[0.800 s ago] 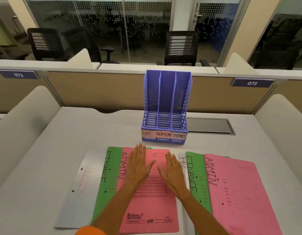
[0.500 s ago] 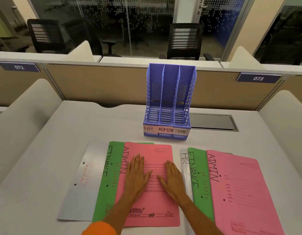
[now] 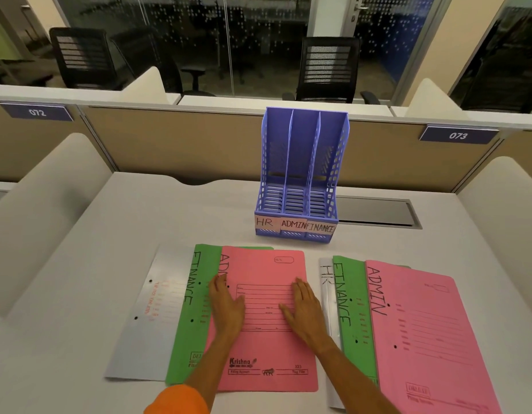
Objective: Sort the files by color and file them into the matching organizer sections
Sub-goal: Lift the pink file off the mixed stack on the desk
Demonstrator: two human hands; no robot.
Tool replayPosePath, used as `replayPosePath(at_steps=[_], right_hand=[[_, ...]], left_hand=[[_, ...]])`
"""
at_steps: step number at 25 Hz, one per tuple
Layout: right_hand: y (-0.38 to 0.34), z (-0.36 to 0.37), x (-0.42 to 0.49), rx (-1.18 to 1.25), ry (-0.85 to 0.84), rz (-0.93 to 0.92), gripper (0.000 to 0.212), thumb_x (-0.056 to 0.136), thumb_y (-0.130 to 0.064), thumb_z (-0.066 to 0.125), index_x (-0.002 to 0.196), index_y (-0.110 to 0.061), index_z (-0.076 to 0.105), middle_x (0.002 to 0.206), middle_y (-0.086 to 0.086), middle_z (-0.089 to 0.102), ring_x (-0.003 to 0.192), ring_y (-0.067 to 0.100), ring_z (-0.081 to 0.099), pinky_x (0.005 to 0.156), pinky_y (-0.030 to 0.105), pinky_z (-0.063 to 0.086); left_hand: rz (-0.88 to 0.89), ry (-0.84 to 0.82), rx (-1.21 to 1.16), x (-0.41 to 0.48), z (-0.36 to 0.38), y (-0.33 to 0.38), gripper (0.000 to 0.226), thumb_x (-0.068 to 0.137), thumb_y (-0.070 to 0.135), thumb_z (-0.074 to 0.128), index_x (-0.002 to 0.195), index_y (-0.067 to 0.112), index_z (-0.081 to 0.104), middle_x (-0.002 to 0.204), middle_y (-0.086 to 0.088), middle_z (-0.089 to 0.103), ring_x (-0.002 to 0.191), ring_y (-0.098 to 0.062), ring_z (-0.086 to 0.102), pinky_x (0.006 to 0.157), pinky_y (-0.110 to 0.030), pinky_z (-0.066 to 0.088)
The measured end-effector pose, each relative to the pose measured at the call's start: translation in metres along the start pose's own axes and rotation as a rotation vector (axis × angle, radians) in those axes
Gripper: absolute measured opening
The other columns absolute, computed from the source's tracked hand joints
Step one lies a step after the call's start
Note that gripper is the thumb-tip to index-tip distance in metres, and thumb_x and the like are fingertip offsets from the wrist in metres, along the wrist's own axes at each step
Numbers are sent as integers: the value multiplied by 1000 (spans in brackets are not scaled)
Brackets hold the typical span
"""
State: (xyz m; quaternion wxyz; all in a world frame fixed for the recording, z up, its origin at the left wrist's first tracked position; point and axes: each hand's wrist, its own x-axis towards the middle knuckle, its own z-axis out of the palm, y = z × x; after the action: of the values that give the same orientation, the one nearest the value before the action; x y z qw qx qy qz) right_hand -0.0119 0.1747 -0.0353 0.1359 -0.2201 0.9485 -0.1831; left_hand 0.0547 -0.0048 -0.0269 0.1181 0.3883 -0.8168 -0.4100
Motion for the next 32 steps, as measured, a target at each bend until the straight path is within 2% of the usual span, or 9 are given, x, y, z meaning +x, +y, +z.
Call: replayPosePath(at_steps=[6,10,13,17,22,25,27,29,32], right_hand=[[-1,-2,0,38,0,-3,75,98,-46,45,153,-7,13,163,8,11,150,22,10,121,34,15],[0,-2,-1,45,3,-3,76,97,-46,46,153,-7,12,163,9,10,150,23,9,121,33,13],[-2,-5,0,65,-10,3,76,96,-45,48,153,-7,13,163,8,9,150,22,8,122,32,12],[-3,-11,-2,99,-37,-1,76,96,-44,49,153,-8,14,163,8,10,150,22,9,122,32,11],[-3,-25,-7,305,94,28,71,93,-38,59,147,-4,28,157,12,27,145,26,26,120,37,23],[4,-38,-8,708,109,263,67,88,-37,69,140,-5,40,132,15,56,117,27,57,99,39,49],[11,-51,-7,1020,62,385,47,84,-31,74,121,-5,60,109,12,71,89,22,71,78,34,59],[20,-64,-7,1135,45,430,30,82,-21,76,105,-3,70,95,12,76,77,21,74,67,31,60],[37,-83,-11,1142,116,465,24,80,-11,77,100,1,72,83,10,76,71,22,73,64,30,60]], left_hand=[[-328,47,-83,26,-19,9,73,64,-2,86,129,-1,51,120,-19,61,106,-37,62,91,-48,54],[-409,-108,-260,43,-33,0,53,62,-1,88,110,-3,66,106,-20,71,92,-35,70,86,-45,58],[-358,-247,-433,44,-46,-1,33,67,-1,84,96,7,69,101,-21,73,82,-32,72,72,-42,61],[-235,-561,-599,32,-53,-3,55,74,10,81,121,24,55,110,-13,71,91,-31,74,71,-44,62],[-206,-523,-698,30,-66,-9,64,72,7,81,126,24,52,115,-18,69,95,-38,72,74,-55,60],[-223,-525,-775,33,-77,-6,69,69,9,83,128,25,52,114,-19,69,96,-42,71,74,-57,59],[-222,-525,-789,32,-78,-1,67,71,9,83,129,24,52,114,-20,69,96,-43,71,73,-57,59],[-202,-528,-772,27,-72,11,66,72,9,83,128,20,50,115,-21,68,94,-42,71,73,-54,59],[-201,-531,-751,17,-54,33,67,72,7,82,127,15,45,115,-21,67,90,-38,73,69,-48,61]])
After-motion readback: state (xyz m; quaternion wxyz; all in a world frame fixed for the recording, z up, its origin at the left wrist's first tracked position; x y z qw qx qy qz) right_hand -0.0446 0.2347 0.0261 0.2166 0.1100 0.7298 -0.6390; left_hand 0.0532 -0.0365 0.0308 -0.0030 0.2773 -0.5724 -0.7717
